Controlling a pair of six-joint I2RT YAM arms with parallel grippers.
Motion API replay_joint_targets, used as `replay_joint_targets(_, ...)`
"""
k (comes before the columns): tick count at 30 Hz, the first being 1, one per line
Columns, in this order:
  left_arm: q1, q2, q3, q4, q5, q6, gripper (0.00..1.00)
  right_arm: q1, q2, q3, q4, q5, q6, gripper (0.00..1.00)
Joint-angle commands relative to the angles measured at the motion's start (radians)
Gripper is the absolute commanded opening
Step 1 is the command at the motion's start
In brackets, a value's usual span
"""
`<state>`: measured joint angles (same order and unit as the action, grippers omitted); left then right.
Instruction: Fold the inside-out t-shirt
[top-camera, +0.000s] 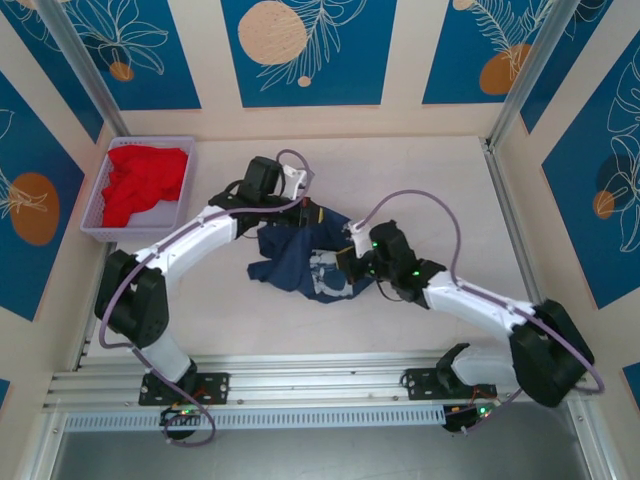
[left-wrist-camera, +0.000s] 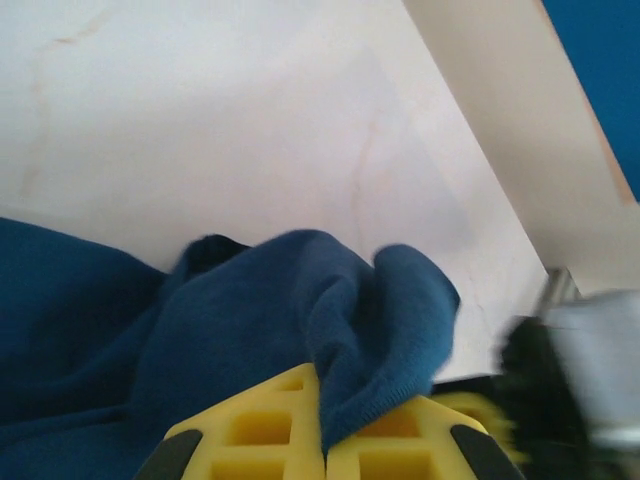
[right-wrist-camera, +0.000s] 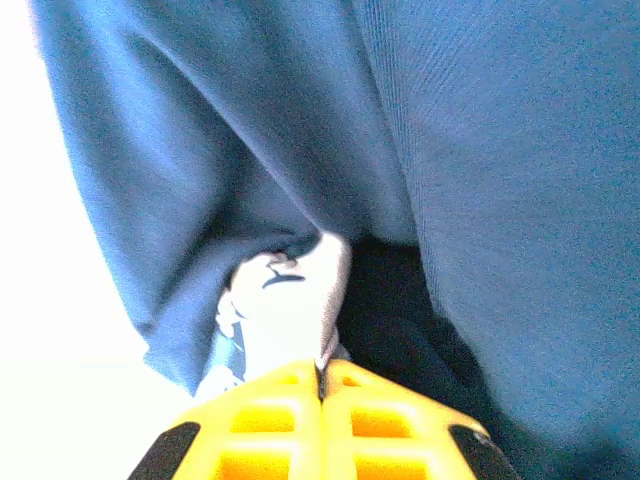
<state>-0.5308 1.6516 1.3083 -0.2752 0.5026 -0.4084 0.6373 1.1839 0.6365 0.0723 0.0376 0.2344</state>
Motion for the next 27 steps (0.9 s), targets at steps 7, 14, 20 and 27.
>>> replay_joint_targets(7, 0.101, -0.017, -0.02, 0.01, -0.216, -0.015, 0.0, -0.111, -0.236, 0.226, -0.093, -0.305, 0.009, 0.0)
replay_joint_targets(14, 0.213, 0.02, -0.156, 0.077, -0.315, -0.03, 0.0, -0.205, -0.402, 0.06, -0.1, -0.325, 0.09, 0.0)
replay_joint_targets(20, 0.224, 0.087, -0.225, 0.093, -0.427, 0.002, 0.02, -0.277, -0.504, -0.125, -0.086, -0.283, 0.189, 0.0)
replay_joint_targets(27, 0.17, 0.032, -0.301, 0.168, -0.366, 0.075, 0.43, -0.291, -0.486, -0.212, -0.096, -0.28, 0.218, 0.0)
